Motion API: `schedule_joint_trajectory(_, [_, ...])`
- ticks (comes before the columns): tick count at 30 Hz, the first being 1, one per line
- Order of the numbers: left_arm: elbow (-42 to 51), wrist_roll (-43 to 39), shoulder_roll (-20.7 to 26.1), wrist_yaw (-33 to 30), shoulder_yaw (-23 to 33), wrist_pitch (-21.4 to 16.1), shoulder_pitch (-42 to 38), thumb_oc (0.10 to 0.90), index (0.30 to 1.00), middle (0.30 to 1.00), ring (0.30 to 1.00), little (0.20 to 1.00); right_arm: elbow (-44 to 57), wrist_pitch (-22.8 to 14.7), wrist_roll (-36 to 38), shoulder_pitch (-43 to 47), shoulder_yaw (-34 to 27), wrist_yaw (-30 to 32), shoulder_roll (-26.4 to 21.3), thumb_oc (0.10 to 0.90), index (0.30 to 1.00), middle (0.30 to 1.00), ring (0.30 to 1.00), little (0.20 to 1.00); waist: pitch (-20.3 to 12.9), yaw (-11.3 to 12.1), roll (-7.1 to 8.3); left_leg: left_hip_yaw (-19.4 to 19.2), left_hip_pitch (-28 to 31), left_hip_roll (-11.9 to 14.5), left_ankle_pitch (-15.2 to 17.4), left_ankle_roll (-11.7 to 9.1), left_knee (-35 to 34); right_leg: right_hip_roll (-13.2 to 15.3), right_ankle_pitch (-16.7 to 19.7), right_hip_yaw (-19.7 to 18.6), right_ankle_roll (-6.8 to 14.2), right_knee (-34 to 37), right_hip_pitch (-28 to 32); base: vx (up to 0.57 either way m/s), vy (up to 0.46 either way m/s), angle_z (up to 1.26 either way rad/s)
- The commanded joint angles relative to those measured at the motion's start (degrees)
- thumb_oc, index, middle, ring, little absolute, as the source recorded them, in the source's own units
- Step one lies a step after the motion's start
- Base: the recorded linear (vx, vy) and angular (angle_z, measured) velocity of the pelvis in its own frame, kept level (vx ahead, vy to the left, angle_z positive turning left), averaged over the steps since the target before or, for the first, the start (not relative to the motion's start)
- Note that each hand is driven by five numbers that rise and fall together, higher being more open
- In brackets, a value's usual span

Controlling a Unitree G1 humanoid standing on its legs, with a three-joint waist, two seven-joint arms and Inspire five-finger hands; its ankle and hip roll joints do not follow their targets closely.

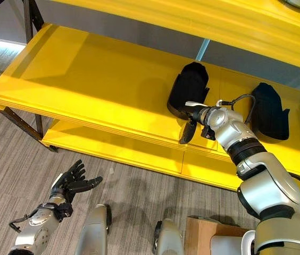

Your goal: Move parts from the plastic box to the shelf.

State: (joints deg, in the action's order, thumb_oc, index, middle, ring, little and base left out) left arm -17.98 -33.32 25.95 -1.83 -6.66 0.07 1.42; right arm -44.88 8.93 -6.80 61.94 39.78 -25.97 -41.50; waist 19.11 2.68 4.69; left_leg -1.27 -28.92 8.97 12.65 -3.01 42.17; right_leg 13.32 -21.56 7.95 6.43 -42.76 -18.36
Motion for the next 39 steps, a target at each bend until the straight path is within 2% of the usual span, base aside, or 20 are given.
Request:
schedule_joint_trajectory(1, [4.5,0.8,1.7,0.8,1.5,-3.4,-0.1,0.900,1.000,1.000,1.000,1.000,3.1,-2.0,-2.1,-0.2,-0.3,-0.3,-4.0,0.900,1.000,1.000,1.000,1.000,-3.8,0.6,0.72,5.4,1.8,7.2,-3.0,-4.4,-2.7,1.4,4.7,-1.7,-0.5,2.3,2.1,0.00,0.000,0.00])
schedule_joint_trajectory(9, [4.5,0.9,1.3,0.5,2.2,-3.3,0.2,0.900,1.000,1.000,1.000,1.000,7.2,-2.8,-3.7,-2.5,-0.2,-1.4,-5.6,0.900,1.000,1.000,1.000,1.000,-3.9,0.2,0.97,5.4,1.9,7.4,-3.1,-4.5,-2.9,1.1,4.8,-1.8,-0.6,2.5,2.1,0.00,0.000,0.00])
schedule_joint_trajectory(39, [4.6,2.1,1.1,0.5,2.3,-3.0,0.4,0.900,1.000,1.000,1.000,1.000,4.8,-2.0,-4.9,-10.6,-3.2,-2.9,-9.6,0.900,1.000,1.000,1.000,1.000,-3.3,-0.6,0.48,5.2,2.1,7.7,-3.3,-4.4,-3.3,1.1,4.6,-1.9,-0.4,2.1,1.7,0.00,0.000,0.00])
